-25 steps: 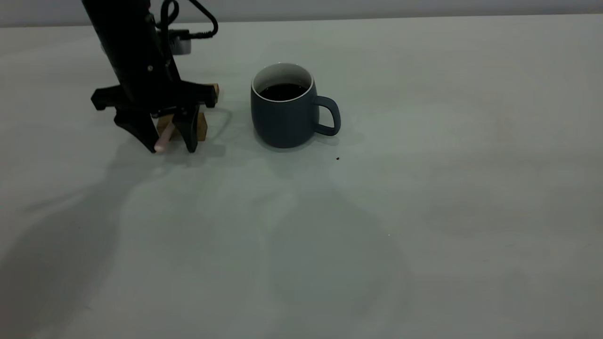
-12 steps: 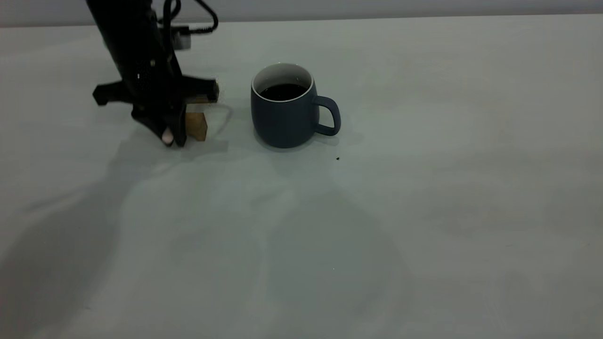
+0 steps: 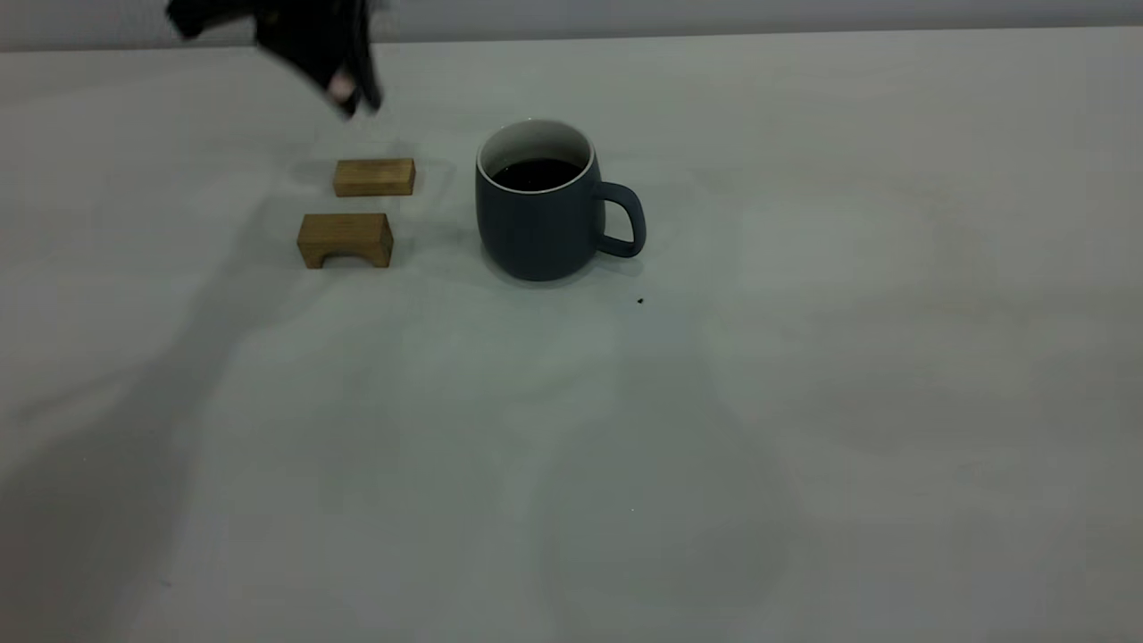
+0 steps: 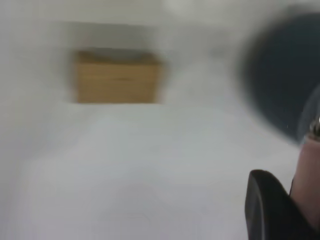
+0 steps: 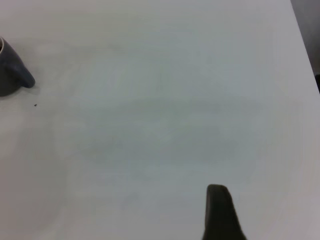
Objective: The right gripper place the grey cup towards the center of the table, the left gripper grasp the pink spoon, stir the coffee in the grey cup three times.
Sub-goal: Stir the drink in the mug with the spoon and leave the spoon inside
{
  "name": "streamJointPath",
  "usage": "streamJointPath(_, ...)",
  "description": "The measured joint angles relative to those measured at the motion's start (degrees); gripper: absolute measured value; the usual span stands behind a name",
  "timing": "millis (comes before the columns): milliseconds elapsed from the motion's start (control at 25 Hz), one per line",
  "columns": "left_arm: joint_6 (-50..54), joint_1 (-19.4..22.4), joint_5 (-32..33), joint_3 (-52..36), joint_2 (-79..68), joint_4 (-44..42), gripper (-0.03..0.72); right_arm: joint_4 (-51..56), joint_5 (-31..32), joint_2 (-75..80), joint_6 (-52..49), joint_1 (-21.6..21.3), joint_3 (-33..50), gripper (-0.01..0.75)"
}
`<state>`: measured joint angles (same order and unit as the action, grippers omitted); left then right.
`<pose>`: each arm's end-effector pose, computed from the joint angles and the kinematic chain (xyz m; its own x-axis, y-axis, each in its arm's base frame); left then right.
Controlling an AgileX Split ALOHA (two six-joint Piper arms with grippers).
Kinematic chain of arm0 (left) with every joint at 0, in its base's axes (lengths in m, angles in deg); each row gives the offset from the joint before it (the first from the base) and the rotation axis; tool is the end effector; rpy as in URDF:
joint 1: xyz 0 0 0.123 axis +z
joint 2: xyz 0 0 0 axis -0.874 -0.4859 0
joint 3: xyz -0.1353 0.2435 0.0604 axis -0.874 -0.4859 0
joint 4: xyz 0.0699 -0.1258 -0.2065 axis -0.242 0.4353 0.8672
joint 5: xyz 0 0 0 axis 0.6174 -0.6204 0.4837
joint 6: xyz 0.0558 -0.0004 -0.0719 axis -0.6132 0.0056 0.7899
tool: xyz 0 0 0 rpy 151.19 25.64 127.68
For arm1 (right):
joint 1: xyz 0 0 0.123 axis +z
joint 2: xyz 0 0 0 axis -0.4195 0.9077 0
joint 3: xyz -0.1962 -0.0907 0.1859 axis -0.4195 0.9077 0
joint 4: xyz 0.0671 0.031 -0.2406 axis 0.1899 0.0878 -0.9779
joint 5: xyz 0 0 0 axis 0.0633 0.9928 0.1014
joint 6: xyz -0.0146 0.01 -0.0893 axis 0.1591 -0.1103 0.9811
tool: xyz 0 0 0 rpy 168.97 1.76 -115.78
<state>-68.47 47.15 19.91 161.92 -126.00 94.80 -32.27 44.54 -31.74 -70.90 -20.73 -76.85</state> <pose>0.4525 -0.1349 0.1447 -0.9748 -0.1932 -0.1113 -0.1474 0.9330 -0.3284 -0.0015 -0.0049 0.2632 -0.5581 -0.0058 -0.8298 -0.0093 1.0000 -0.0007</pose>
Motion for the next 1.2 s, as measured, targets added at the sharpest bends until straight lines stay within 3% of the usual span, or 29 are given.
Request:
streamJointPath(160,8.2,0.0,0.4,0.4,2.2,14.4,0.124,0.0,0.0,0.0,0.0,0.0,0.0,0.520)
streamJointPath(480,36.1,0.0,2.3,0.4,1.3,44.2,0.124,0.0,0.0,0.0,0.0,0.0,0.0,0.520)
streamJointPath(800,63.4,-0.6,-1.7,0.4,-1.5,51.0,0.124,0.0,0.0,0.0,0.0,0.0,0.0,0.520)
streamJointPath(1200,63.7,-0.6,-6.0,0.4,-7.9,55.2,0.124,0.0,0.0,0.0,0.0,0.0,0.0,0.520)
